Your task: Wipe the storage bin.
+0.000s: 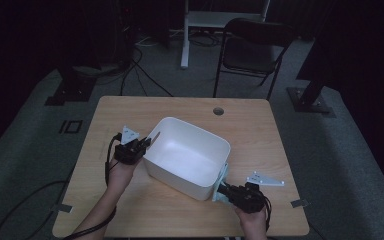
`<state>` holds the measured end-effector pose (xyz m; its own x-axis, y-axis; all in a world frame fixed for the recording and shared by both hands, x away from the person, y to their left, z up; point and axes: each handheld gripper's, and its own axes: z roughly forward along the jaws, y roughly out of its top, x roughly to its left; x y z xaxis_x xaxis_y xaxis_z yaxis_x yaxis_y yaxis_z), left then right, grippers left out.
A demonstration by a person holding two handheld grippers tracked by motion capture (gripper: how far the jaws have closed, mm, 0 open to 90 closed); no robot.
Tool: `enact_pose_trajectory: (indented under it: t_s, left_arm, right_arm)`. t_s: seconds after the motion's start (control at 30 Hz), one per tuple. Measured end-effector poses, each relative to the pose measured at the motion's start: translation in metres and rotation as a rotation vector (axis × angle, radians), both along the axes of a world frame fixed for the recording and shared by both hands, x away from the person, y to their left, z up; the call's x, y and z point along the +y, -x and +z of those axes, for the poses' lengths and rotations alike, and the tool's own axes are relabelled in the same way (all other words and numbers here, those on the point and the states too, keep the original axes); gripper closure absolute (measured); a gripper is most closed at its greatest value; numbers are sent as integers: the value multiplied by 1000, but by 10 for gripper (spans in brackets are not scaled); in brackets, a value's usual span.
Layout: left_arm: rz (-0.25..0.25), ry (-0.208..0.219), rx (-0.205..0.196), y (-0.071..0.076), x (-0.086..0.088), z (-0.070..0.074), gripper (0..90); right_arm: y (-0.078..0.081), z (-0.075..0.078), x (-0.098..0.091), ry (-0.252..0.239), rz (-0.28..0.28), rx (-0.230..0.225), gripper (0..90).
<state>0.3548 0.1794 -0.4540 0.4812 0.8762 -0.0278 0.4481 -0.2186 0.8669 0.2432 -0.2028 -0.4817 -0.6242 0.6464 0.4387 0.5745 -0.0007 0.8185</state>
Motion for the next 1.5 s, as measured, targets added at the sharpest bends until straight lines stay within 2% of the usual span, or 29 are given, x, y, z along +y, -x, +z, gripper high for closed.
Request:
enact_pose_trajectory:
  t_s: [0.17,0.4,0.5,0.73,0.83,0.93,1.07,1.17,1.23,1.43,1.5]
  left_arm:
    - [4,0,1,0,0,0,860]
    - [10,14,-2,0,0,-1,854]
    - [8,10,-3,0,0,-1,854]
    - [2,4,0,-1,0,0,854]
    - [-4,0,4,-2,0,0,853]
    - [-5,-6,6,-2,0,0,853]
    - [-4,-5,7,-2,1,0,854]
    - [-5,-8,7,-2,1,0,854]
    - [-5,-8,6,-2,0,0,853]
    - [1,-9,5,-2,0,0,852]
    - [-1,-7,4,-2,1,0,852]
  right_arm:
    - [-4,-8,0,20,-5,29,826]
    - [-5,-9,-3,-4,-1,41,824]
    - [-6,-10,-6,6,-12,42,824]
    - [-13,-24,-3,41,-19,84,825]
    - [-16,-30,-3,36,-20,103,825]
    - [-21,-38,-2,55,-22,140,826]
    - [-25,-46,-3,54,-19,173,826]
    - [-27,-39,-5,52,-35,145,826]
    - [-30,-38,-5,47,-35,144,826]
    - [-36,-46,-6,59,-30,185,826]
    - [-36,-43,-6,70,-39,171,826]
